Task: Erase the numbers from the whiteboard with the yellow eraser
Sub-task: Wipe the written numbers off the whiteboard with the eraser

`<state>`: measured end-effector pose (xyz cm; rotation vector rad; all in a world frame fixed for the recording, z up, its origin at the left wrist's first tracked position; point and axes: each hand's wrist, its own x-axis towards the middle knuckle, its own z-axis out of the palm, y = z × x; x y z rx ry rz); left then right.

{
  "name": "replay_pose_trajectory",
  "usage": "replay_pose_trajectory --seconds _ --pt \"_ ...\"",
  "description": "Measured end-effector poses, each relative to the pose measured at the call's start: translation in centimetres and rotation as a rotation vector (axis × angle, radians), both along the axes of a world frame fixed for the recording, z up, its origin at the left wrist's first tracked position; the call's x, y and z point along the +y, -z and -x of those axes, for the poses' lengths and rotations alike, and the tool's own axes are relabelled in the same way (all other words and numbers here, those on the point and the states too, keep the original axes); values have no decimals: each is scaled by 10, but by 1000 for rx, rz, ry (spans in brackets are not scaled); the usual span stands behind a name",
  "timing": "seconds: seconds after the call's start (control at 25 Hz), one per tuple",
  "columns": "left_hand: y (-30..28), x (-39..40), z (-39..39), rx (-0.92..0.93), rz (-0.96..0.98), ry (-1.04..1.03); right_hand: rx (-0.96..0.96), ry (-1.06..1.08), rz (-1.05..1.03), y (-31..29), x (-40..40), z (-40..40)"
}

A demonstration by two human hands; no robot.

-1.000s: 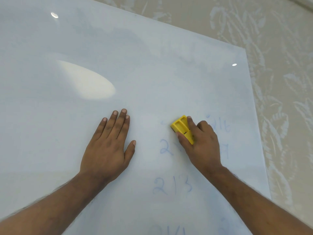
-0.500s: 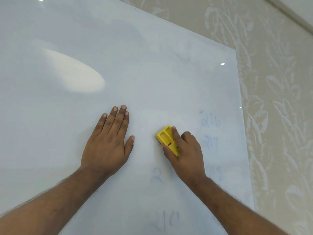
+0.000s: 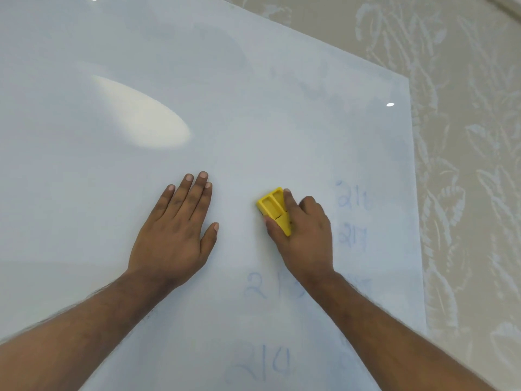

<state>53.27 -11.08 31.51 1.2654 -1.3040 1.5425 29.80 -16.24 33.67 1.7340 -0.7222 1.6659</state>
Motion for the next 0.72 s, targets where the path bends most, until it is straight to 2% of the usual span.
replay_pose_trajectory --seconds 0.12,0.32,0.48,0.72 --pt "0 0 0 -3 -2 -9 104 3 47 25 -3 1" --pt "4 2 4 23 -9 -7 229 70 122 58 -24 53" --pt "14 3 6 13 -37 -31 147 76 119 38 -35 71" --pt "22 5 8 42 -65 -43 14 -19 109 1 -40 51"
